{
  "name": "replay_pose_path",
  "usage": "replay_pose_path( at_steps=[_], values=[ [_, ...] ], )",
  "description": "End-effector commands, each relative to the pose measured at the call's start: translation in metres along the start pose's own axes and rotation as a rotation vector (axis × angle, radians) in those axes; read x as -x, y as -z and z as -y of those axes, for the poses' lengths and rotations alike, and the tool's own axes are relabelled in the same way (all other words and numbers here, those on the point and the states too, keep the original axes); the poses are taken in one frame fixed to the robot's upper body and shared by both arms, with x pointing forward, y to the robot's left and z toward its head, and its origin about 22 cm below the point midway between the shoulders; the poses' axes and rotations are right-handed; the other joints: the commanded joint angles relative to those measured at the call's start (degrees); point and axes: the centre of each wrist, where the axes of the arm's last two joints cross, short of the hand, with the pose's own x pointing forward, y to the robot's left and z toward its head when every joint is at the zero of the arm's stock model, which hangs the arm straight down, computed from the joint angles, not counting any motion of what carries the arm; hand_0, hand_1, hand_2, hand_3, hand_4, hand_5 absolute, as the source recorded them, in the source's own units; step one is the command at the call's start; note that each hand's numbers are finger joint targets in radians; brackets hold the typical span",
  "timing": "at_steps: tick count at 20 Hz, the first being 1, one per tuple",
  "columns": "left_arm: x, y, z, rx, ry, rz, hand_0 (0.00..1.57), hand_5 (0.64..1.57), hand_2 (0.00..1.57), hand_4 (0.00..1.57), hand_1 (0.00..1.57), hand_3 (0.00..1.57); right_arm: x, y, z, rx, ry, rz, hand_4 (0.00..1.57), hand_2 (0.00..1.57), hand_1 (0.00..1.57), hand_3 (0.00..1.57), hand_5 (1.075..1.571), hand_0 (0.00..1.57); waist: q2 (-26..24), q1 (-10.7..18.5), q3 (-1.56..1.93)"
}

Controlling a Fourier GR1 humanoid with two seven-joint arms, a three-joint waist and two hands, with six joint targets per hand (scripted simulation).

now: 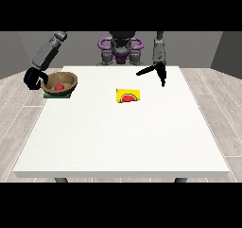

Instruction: Pick the cup and pour the ball into the bowl, then pick the bowl and place it on the pad

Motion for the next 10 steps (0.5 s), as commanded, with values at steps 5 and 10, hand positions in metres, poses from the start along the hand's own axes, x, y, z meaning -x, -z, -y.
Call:
replay_pose_path(
  at_steps=[5, 10],
  values=[
    [-0.04, 0.003, -0.002, -0.027, 0.007, 0.08, 0.0, 1.564, 0.0, 0.0, 0.0, 0.0, -0.035, 0.004, 0.018, 0.015, -0.067, 0.094, 1.04, 1.57, 1.57, 0.2, 1.57, 1.57, 4.3, 0.0, 0.0],
    [-0.039, 0.009, -0.012, -0.01, -0.014, 0.038, 0.0, 1.565, 0.0, 0.0, 0.0, 0.0, -0.043, 0.009, 0.018, 0.03, 0.045, 0.015, 0.84, 1.57, 1.57, 0.0, 1.569, 1.57, 1.2, -1.1, -0.08]
  ],
)
